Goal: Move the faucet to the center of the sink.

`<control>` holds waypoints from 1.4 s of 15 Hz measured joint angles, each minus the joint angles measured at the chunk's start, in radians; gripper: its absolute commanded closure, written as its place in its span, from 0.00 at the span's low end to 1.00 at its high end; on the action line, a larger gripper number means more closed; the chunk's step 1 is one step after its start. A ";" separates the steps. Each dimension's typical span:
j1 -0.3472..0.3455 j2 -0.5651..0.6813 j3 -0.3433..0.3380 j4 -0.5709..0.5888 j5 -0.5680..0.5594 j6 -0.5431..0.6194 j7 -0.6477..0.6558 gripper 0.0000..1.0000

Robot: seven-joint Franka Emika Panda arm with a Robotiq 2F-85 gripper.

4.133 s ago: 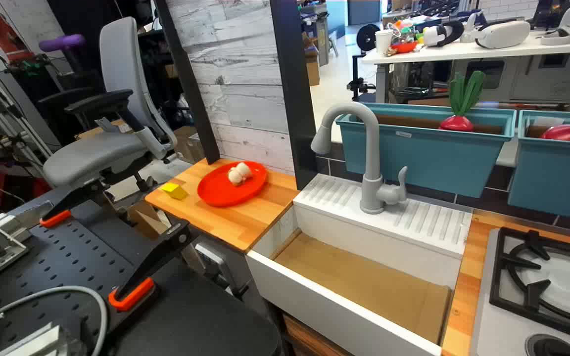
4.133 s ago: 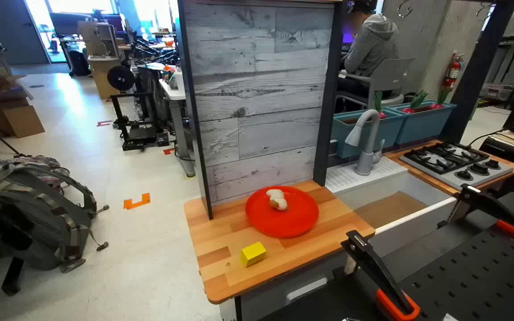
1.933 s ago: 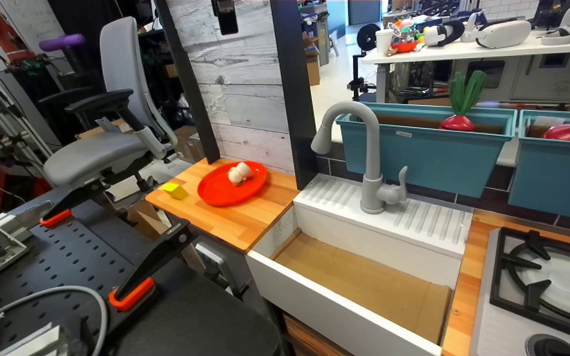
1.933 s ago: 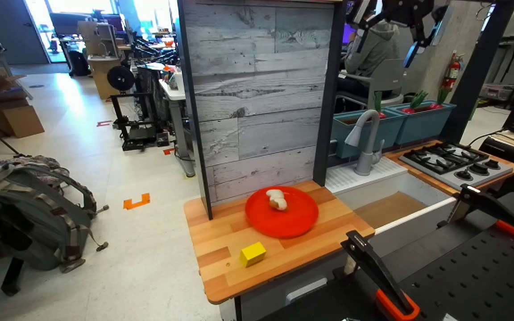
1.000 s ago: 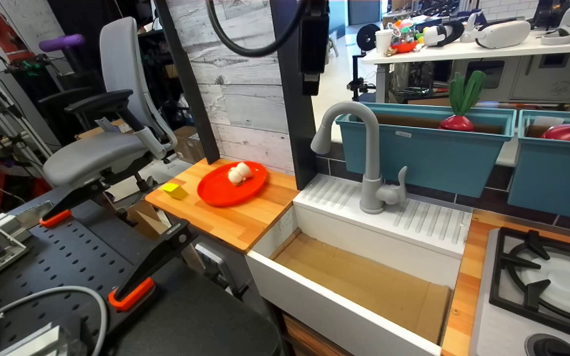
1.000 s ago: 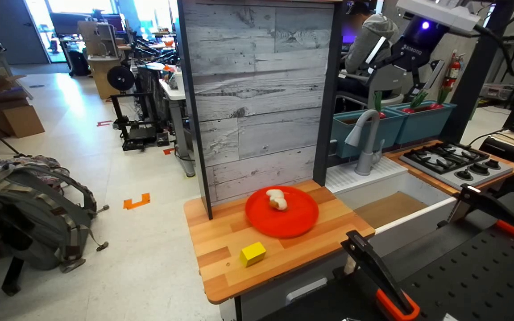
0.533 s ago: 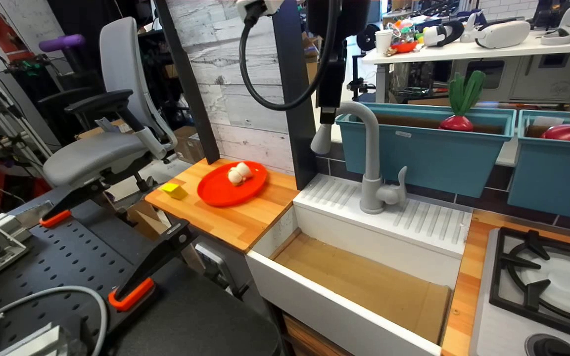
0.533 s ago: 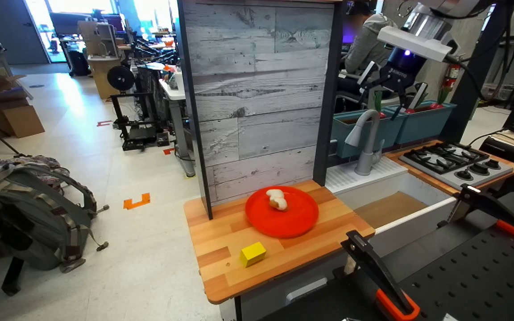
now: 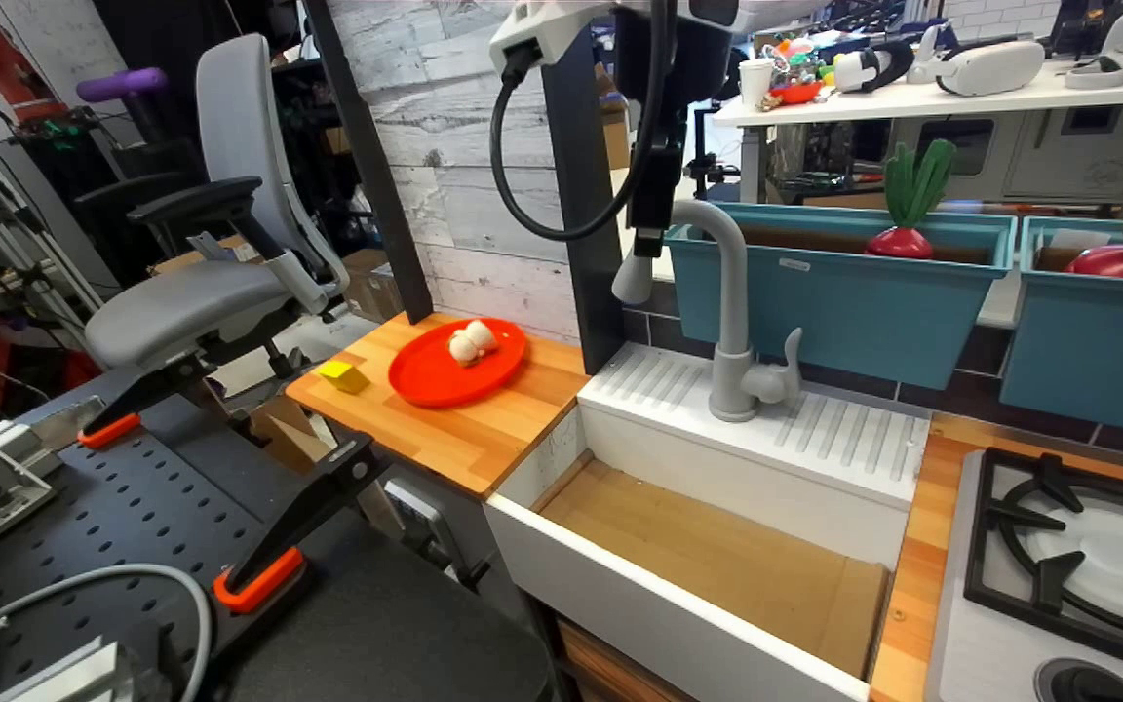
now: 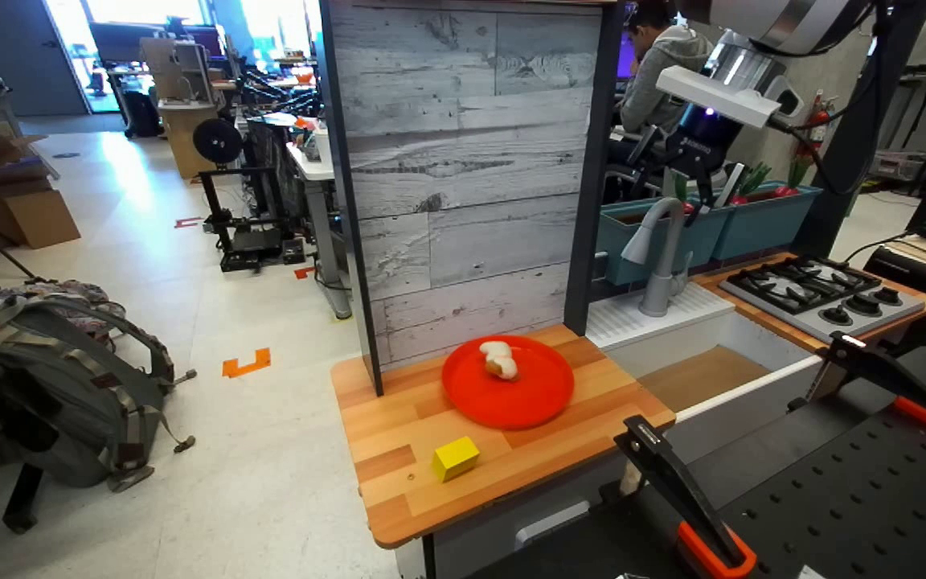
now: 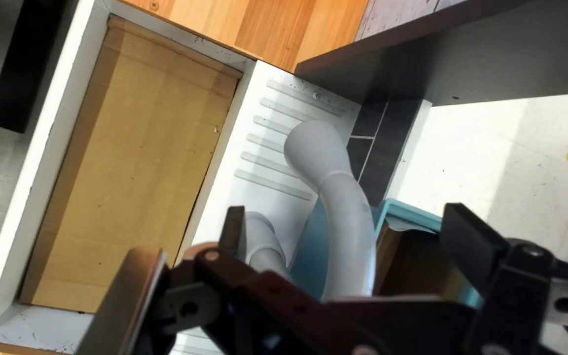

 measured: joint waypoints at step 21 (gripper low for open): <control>-0.002 0.026 -0.011 0.029 -0.040 -0.032 -0.019 0.94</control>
